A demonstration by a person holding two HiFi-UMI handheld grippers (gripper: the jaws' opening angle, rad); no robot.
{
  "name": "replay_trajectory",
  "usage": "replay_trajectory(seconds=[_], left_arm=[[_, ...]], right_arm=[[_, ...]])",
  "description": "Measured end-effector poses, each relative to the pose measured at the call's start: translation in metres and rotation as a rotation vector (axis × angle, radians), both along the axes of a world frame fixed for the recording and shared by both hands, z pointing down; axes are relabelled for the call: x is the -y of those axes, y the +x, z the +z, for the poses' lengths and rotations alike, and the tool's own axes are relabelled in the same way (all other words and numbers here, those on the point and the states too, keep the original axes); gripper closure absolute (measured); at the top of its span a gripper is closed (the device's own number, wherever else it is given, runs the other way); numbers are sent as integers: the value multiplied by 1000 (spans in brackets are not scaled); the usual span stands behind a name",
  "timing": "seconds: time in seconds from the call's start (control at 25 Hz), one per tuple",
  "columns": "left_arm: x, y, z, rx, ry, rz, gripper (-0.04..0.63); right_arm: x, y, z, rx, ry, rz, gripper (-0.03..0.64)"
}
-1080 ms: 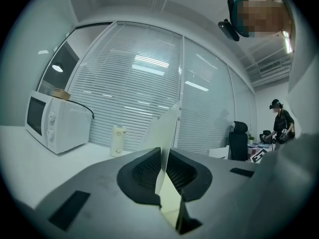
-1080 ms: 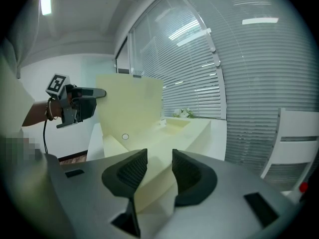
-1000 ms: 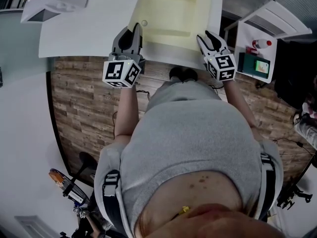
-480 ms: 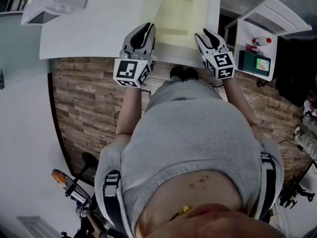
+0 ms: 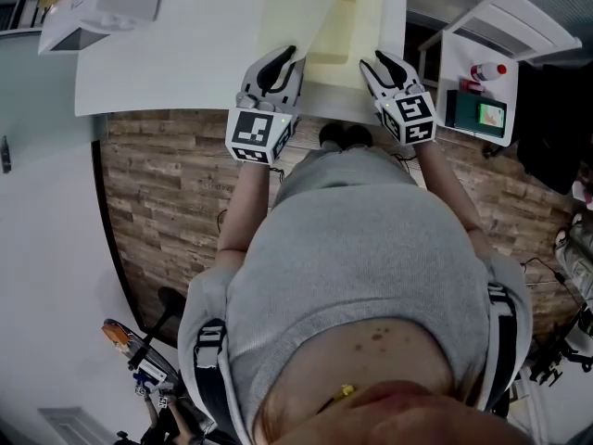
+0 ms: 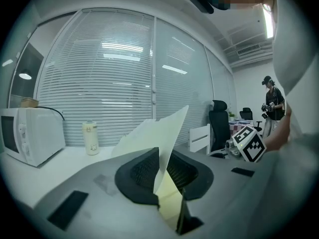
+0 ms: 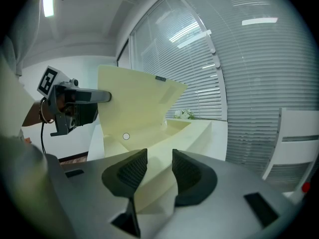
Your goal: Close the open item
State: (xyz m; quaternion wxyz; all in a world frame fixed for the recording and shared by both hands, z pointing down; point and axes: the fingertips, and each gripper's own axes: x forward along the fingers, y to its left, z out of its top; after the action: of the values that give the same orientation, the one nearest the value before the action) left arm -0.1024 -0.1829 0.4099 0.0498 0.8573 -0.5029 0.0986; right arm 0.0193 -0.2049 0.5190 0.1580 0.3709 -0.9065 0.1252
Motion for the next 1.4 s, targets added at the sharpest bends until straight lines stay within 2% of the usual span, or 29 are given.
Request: replay_trajectory(seconds=[0.4, 1.4], left_arm=[[-2, 22, 15, 72, -23, 63, 552], [-9, 48, 43, 139, -74, 146, 546]], right_arm=[[0, 0, 0, 2, 6, -1, 425], [0, 1, 1, 0, 8, 3, 424]])
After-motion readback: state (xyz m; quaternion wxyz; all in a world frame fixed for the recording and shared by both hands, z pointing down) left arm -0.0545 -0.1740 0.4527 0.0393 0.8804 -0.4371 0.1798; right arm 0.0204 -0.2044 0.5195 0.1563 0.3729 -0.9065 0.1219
